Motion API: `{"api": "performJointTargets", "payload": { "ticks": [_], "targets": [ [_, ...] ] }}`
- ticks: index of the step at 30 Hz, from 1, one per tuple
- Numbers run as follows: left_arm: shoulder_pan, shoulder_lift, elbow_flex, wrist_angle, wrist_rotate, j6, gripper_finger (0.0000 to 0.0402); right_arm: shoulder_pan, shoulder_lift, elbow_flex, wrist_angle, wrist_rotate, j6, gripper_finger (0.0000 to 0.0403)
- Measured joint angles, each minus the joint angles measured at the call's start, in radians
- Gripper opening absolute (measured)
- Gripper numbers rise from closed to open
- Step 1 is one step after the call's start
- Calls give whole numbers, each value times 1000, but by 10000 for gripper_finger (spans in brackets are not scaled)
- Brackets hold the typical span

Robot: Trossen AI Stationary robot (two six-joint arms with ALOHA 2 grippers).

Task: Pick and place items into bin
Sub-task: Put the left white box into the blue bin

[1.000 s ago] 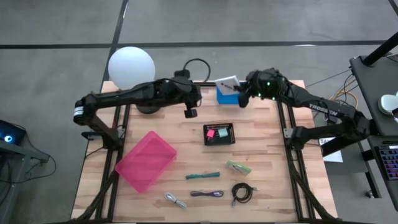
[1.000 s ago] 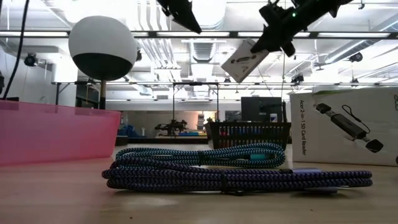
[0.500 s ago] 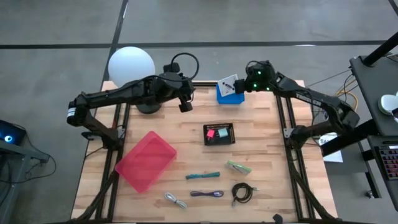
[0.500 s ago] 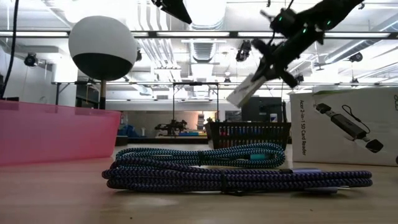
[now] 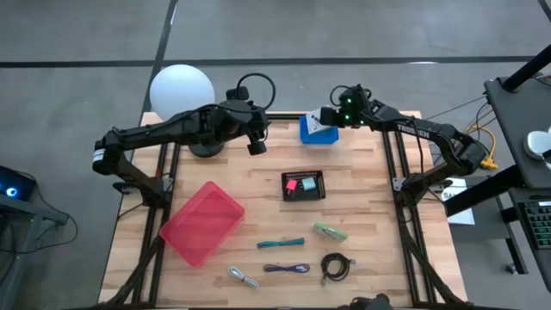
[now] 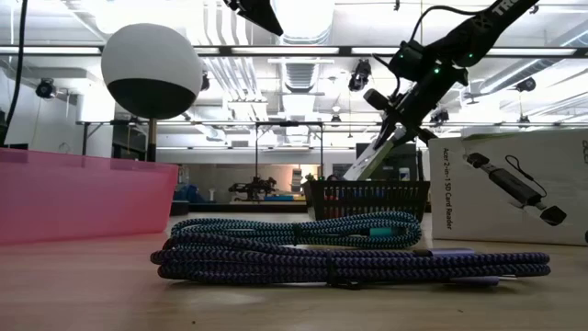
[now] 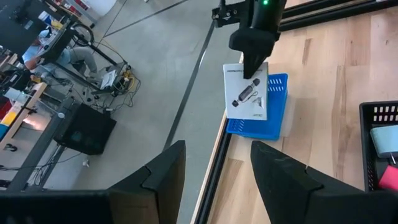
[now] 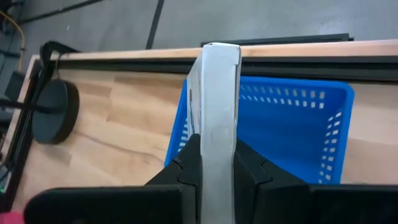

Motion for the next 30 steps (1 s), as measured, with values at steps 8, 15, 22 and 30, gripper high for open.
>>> {"api": "performJointTargets", "payload": {
  "ticks": [8, 15, 22, 30],
  "targets": [
    [0, 0, 0, 1, 0, 0, 167, 0, 19, 0, 8, 1, 95, 34],
    [0, 0, 0, 1, 0, 0, 167, 0, 62, 0, 14, -8, 121, 34],
    [0, 0, 0, 1, 1, 0, 167, 1, 66, 0, 23, -18, 162, 34],
    [0, 0, 0, 1, 1, 0, 167, 0, 66, 0, 35, -27, 189, 34]
  ]
}}
